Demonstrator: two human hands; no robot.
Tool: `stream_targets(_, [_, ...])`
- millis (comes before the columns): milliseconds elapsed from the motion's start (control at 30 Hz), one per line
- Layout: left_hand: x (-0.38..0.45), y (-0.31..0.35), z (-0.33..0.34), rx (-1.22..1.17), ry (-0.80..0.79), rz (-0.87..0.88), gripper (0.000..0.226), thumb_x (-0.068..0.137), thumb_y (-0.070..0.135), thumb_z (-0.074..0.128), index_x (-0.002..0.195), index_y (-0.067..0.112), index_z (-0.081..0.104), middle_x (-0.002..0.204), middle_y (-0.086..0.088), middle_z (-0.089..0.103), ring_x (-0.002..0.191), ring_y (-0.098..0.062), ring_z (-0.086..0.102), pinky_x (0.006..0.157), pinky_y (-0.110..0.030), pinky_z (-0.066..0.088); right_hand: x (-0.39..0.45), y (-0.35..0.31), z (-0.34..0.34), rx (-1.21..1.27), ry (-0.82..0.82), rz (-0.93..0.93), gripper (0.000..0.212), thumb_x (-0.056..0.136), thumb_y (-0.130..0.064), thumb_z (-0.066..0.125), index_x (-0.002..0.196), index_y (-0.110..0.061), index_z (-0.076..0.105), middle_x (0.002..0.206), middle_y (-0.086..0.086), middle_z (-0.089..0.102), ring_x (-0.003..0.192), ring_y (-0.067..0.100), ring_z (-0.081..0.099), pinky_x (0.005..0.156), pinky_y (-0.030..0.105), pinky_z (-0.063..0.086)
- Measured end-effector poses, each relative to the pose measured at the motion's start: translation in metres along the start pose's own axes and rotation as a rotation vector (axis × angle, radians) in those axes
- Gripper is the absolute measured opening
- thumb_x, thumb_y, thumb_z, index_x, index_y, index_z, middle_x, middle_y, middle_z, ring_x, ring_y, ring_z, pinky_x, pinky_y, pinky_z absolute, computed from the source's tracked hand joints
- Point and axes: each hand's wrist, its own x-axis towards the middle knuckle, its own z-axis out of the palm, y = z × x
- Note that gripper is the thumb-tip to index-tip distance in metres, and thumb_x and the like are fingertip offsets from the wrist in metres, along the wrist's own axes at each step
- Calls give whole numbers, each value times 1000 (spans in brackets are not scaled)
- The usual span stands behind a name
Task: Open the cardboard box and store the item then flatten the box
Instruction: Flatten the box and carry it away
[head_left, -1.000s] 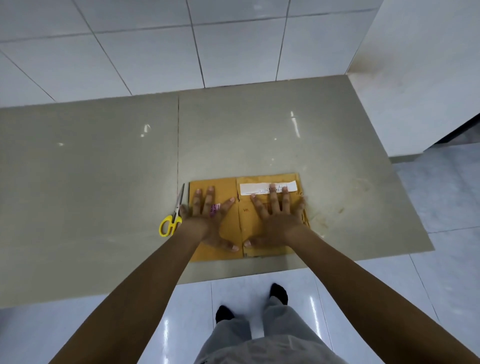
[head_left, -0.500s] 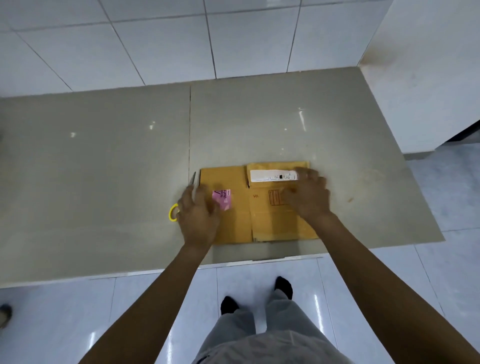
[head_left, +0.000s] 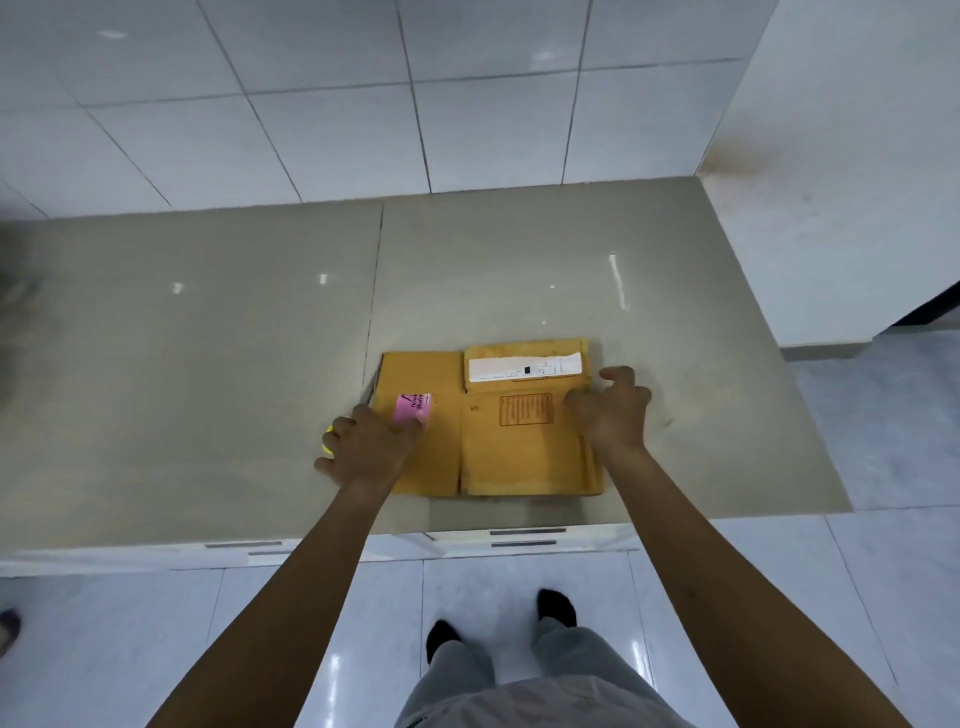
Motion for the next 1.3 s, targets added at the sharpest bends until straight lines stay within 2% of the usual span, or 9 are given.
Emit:
stream_targets(167, [0,1,-2,-147,-88,-146,88,65,74,63,128,15,44,135,-16,50,131,-37,35,103,-54,26,-1,-4,-12,288,-185,48,34,83,-17,64,115,-17,53,111,3,59,90,20,59,77,35,49])
stream_targets(267, [-5,-11,-2,-194,-94,-119,89,58,78,61,126,21,55,129,-13,55,127,-39,37,103,-53,26,-2,-1,-19,221,-323,25,20,87,-15,53,106,-13,60,105,6,66,94,24,63,86,42,53])
stream_targets(367, [-15,-14,-3,-299,-55,-114,96,50,80,57,125,20,55,125,-14,57,125,-41,40,104,-55,27,0,5,-25,211,-362,-2,16,91,-16,49,105,-18,57,103,2,63,95,22,61,80,37,50])
stream_targets(500, [-26,-7,-5,-469,-82,-65,100,49,78,61,124,13,54,122,-14,60,116,-39,52,105,-55,37,2,13,-34,156,-376,-59,21,92,-17,48,112,-18,53,107,0,58,97,21,57,78,33,45])
stream_targets(633, [-43,-4,0,-598,-50,-36,88,61,63,70,121,1,53,119,-16,61,112,-36,56,90,-42,44,1,25,-45,189,-381,-66,21,91,-16,49,110,-22,49,107,-1,57,94,19,56,74,31,44])
stream_targets(733, [-54,-7,5,-612,-63,-8,74,75,55,72,122,1,52,119,-16,60,112,-36,55,86,-40,42,-4,35,-58,215,-368,-73,22,91,-19,49,112,-24,46,105,-3,55,85,12,54,65,27,42])
stream_targets(1000, [-119,-24,10,-514,-81,100,72,72,52,77,118,5,46,110,-9,56,99,-29,54,78,-40,43,-44,72,-107,251,-346,-113,26,91,-23,56,116,-24,48,108,-5,54,87,11,53,71,30,42])
stream_targets(1167, [-173,-31,17,-477,-136,162,75,73,50,78,122,7,40,117,-12,55,109,-35,56,91,-50,51,-76,108,-145,251,-291,-116,30,90,-22,58,117,-23,46,113,-4,54,99,20,54,80,36,42])
stream_targets(1300, [-212,-26,31,-446,-209,202,75,75,52,74,125,7,40,123,-14,54,112,-35,55,93,-51,50,-95,145,-180,258,-241,-82,28,90,-25,55,116,-27,44,110,-5,54,98,18,53,76,35,41])
